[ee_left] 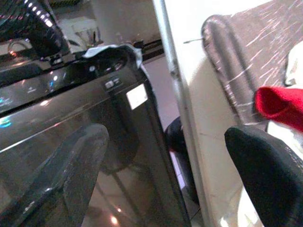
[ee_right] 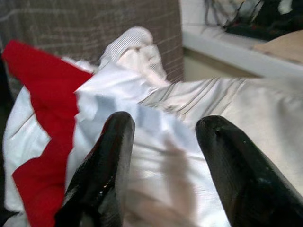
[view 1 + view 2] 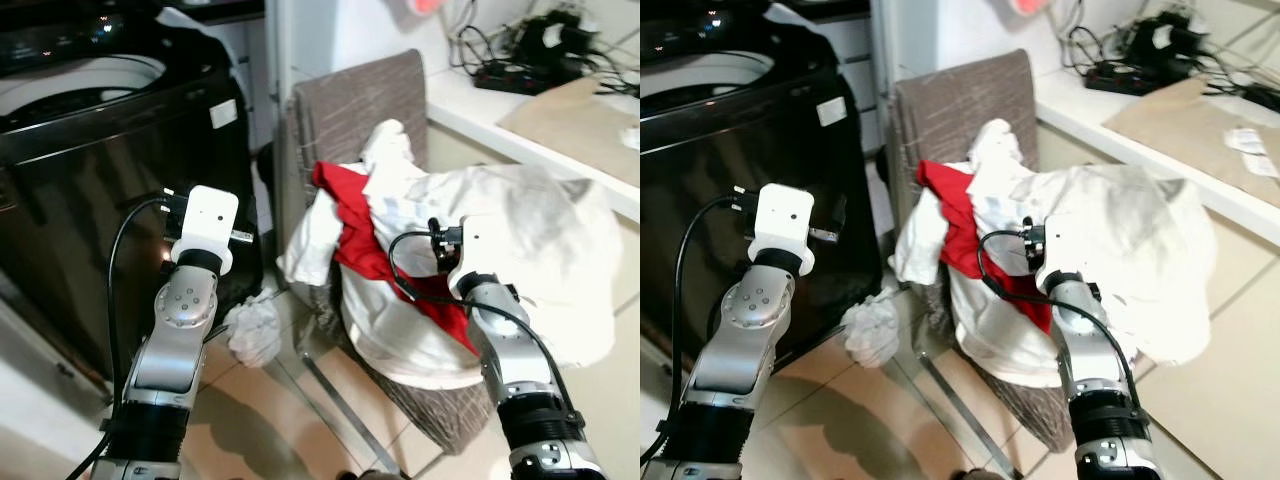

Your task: Clothes washing

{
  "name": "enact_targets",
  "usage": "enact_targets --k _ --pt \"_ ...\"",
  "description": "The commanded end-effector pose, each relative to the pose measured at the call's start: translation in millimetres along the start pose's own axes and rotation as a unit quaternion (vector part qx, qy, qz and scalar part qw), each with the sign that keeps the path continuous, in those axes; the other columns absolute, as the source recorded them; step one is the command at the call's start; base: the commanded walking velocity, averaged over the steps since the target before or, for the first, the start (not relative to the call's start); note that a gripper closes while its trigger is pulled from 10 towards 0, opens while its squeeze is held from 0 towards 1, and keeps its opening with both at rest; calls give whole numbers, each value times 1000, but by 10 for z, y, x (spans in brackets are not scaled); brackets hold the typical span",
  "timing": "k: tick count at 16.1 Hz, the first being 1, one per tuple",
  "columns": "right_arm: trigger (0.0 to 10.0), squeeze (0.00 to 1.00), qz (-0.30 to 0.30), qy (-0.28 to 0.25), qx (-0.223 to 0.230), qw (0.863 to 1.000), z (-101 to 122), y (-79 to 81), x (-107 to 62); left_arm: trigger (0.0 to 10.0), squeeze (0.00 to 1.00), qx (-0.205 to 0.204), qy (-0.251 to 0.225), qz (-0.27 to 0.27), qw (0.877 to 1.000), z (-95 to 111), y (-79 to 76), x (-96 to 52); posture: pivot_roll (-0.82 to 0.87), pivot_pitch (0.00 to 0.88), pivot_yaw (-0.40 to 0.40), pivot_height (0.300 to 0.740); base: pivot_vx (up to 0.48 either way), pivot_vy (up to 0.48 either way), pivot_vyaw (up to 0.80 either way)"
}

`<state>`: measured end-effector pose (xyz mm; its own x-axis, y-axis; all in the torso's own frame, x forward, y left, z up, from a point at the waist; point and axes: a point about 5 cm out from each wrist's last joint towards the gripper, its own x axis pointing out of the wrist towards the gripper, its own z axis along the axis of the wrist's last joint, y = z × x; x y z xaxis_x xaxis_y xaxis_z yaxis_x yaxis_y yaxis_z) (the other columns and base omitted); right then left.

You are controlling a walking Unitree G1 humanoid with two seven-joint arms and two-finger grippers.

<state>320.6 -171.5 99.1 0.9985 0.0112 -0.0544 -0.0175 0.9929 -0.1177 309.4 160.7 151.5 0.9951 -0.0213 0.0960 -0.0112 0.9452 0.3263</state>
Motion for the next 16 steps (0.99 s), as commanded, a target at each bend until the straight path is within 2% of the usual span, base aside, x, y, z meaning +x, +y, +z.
enact_targets --k 1,2,6,8,9,10,12,13,14,16 --pt "10000 1000 -22 12 13 1000 -10 -71 28 10000 0 6 -5 -9 1000 13 -32 17 -35 0 -28 736 0 0 0" --pt "10000 1000 -31 21 16 999 -43 -108 30 10000 0 12 -5 -12 1000 15 -39 19 -35 0 -28 736 0 0 0" --pt "10000 1000 -74 26 -20 997 -62 -250 26 10000 0 13 -7 -16 1000 19 -45 24 -37 0 -25 736 0 0 0" --pt "10000 1000 -114 17 -43 992 -18 -372 30 10000 0 12 -8 -20 1000 20 -56 26 -40 0 -22 736 0 0 0" --pt "10000 1000 -172 4 -60 983 63 -539 28 10000 0 13 -9 -25 1000 23 -61 31 -40 0 -22 736 0 0 0" --pt "10000 1000 -190 19 -53 980 40 -610 18 10000 0 13 -9 -25 1000 26 -56 36 -46 0 -18 736 0 0 0" --pt "10000 1000 -173 64 -16 983 -86 -583 34 10000 0 12 -9 -26 1000 33 -52 41 -51 0 -17 736 0 0 0" --pt "10000 514 -150 99 13 984 -183 -532 54 10000 0 12 -10 -27 1000 45 -50 46 -54 0 -14 736 0 0 0" --pt "10000 0 -141 110 18 984 -200 -524 80 10000 0 13 -11 -28 999 56 -51 49 -53 0 -12 736 0 0 0" --pt "10000 0 -140 129 32 981 -153 -618 166 10000 0 18 -14 -32 999 77 -26 32 -42 0 3 736 0 0 0"
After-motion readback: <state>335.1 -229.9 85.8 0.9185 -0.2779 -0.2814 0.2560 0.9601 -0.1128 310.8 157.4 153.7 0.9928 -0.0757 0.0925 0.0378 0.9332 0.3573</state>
